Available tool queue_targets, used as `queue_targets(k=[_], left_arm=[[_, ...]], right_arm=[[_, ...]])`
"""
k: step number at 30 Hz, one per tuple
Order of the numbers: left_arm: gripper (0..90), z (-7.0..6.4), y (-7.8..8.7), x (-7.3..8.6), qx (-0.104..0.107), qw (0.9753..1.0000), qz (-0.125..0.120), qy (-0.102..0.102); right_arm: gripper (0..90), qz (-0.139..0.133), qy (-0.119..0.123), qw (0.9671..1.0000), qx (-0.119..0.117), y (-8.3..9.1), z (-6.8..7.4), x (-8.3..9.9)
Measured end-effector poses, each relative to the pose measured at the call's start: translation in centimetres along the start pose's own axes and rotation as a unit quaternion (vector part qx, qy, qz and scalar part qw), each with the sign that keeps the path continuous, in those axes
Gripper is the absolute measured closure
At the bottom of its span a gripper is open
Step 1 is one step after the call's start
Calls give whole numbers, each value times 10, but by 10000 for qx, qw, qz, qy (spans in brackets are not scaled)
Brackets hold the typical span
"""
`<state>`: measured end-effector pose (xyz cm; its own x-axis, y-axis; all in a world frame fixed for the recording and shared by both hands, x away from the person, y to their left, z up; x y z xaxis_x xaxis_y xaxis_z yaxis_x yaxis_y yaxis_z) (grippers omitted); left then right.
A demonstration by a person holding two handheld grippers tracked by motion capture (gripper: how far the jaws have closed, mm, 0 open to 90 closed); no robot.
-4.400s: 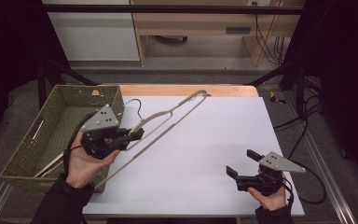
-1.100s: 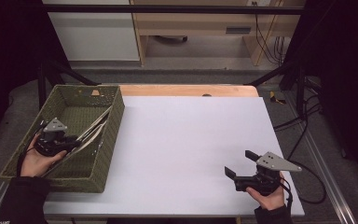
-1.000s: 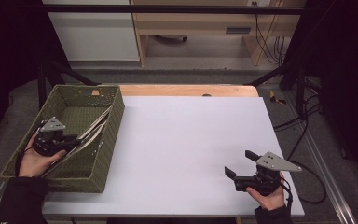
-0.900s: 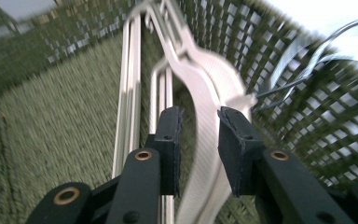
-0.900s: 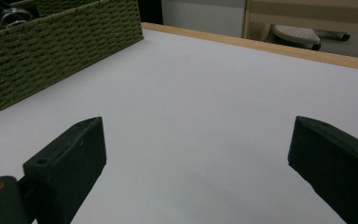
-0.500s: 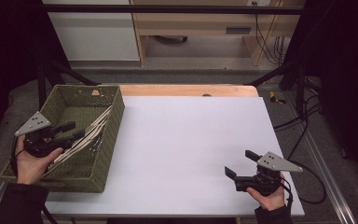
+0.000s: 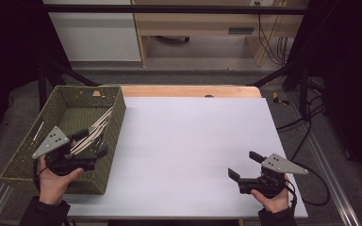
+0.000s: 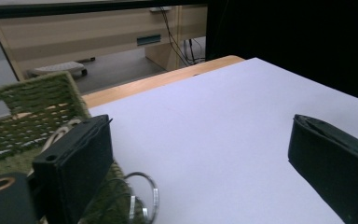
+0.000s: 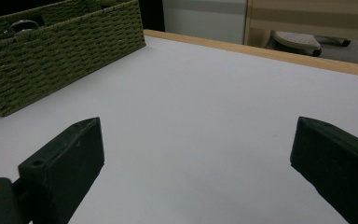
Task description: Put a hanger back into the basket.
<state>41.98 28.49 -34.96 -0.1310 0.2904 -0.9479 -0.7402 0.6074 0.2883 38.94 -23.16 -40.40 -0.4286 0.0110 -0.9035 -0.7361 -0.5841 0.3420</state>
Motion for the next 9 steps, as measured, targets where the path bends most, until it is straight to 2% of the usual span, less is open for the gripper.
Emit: queue_targets(k=[9], left_arm=[[54, -21, -7, 9, 308, 9995, -34, -34]], right_arm=[[34, -16, -9, 10000, -45, 2, -3, 0]])
Point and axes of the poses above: each handheld gripper's, and its own axes: y roughly backward along the jaws, x roughly out of its underside, z roughly to its left, the point moved 1 cm from there along -y, roughly forward along the jaws, and after that the axes turned 10 degrees about -y, right-handed, at the moved point
